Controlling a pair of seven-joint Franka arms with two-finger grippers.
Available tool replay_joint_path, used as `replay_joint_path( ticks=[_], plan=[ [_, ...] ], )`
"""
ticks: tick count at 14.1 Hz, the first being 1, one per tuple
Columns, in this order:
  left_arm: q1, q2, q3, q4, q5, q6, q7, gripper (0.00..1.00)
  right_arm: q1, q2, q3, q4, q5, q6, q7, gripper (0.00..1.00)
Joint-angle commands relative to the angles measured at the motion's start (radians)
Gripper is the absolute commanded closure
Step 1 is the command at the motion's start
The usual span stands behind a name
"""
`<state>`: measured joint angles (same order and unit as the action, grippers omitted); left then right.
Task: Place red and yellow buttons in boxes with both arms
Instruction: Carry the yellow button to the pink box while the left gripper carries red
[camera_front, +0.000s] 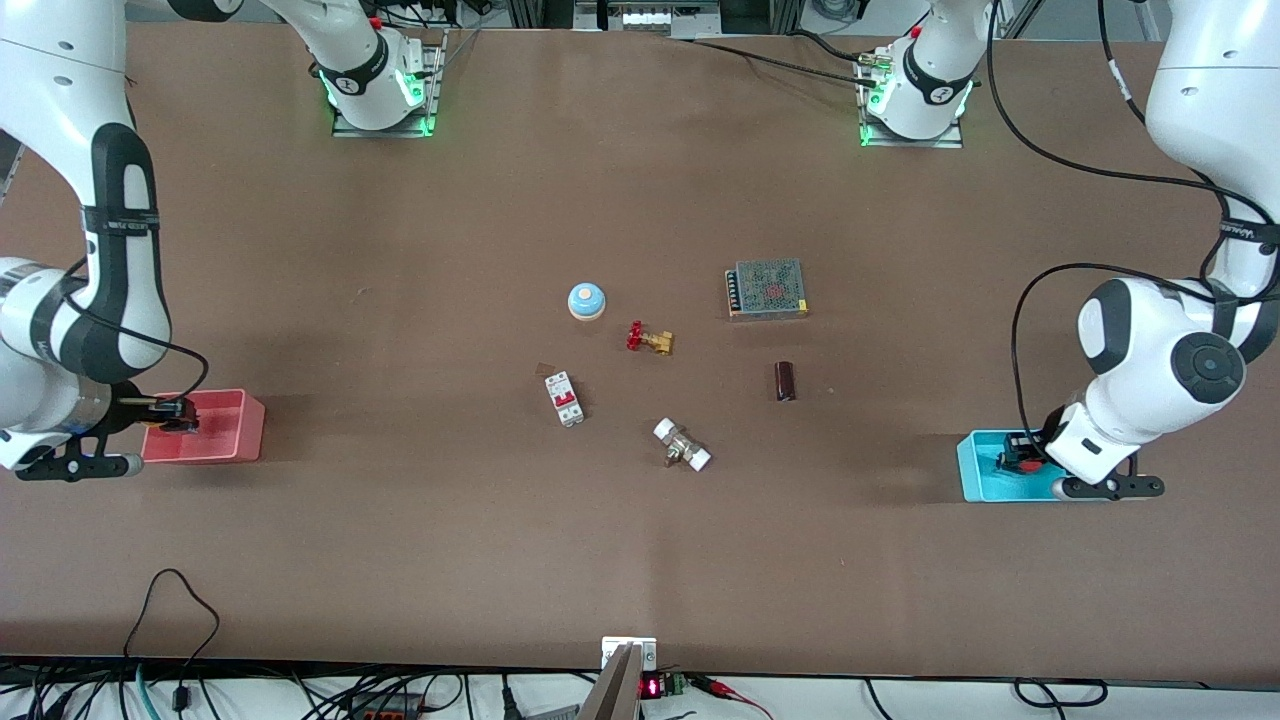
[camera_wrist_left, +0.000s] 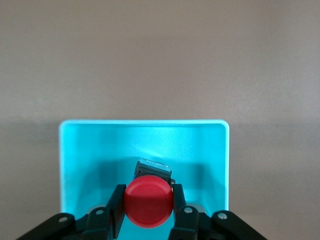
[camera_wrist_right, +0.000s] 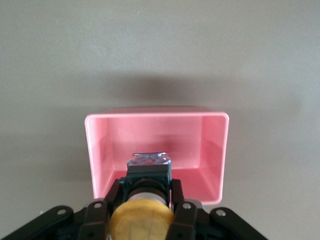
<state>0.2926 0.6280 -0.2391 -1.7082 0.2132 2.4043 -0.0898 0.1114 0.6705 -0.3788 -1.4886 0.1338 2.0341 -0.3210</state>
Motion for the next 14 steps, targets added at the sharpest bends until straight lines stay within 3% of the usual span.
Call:
replay_joint_path(
  ticks=[1,3,9,11,14],
  plan=[
    [0.003,0.009,-0.003,-0.013,-0.021,0.024,0.016,0.78,-0.004,0.015,0.005,0.002,0.003,0.021,-0.009,0.63],
    [0.005,0.009,-0.003,-0.011,-0.021,0.024,0.019,0.69,-0.002,0.031,0.005,0.004,0.009,0.025,-0.004,0.63],
    [-0.004,-0.008,-0.005,0.004,-0.02,0.021,0.018,0.09,-0.004,0.052,0.005,0.001,0.009,0.025,0.0,0.63],
    [-0.009,-0.031,-0.006,0.024,-0.02,0.018,0.016,0.02,-0.012,0.055,0.005,0.001,0.009,0.025,-0.007,0.63],
    [-0.009,-0.094,-0.022,0.033,-0.021,-0.007,0.013,0.0,-0.025,0.066,0.005,0.002,0.013,0.028,-0.007,0.63]
  ],
)
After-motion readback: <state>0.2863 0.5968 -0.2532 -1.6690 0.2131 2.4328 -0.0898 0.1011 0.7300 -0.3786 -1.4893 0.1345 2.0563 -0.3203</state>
